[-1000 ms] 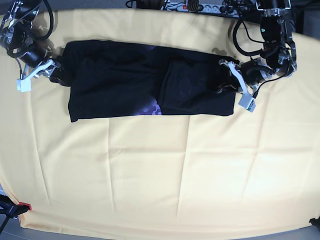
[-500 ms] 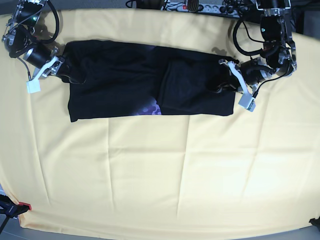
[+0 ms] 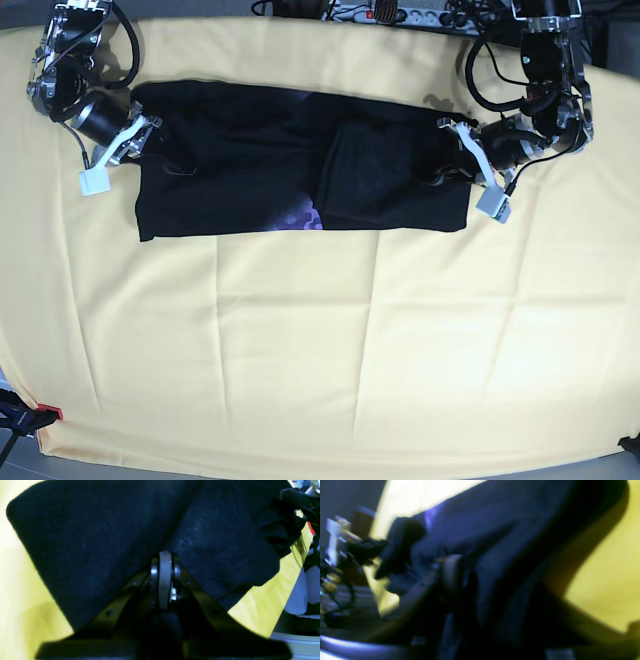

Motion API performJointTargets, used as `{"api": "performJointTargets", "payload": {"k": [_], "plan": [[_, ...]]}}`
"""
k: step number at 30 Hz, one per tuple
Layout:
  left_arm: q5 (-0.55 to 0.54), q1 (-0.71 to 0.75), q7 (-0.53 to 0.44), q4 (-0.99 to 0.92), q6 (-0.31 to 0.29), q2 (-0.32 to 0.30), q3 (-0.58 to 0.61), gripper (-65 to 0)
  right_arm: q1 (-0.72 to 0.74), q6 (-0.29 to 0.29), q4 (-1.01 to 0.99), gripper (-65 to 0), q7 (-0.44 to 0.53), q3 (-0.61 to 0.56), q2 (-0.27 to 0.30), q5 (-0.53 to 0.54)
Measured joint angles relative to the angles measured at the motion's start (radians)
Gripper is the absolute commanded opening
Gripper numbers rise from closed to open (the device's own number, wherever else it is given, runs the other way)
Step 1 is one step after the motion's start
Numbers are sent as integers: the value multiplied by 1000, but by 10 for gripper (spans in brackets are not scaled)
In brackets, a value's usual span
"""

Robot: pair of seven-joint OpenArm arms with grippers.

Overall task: Fold the T-shirt properly
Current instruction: 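Fold the left gripper's end toward the right gripper, then release with the left gripper and grasp the folded bundle with the right gripper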

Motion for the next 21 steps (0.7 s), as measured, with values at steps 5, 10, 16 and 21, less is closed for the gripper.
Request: {"api": "performJointTargets", "payload": {"k": [5, 10, 16, 21], "plan": [[-149, -1, 10, 0, 3, -11, -5, -650, -1, 0, 0, -650, -8, 40, -7, 5], [-280, -9, 11, 0, 2, -11, -87, -650, -8, -22, 68, -650, -50, 109, -11, -31], [-280, -11, 55, 0, -4, -11, -219, -650, -2, -74, 299, -650, -66, 204, 42, -191], [-280, -11, 60, 0, -4, -11, -256, -650, -6, -142, 441, -650, -63, 210, 134, -308]]}}
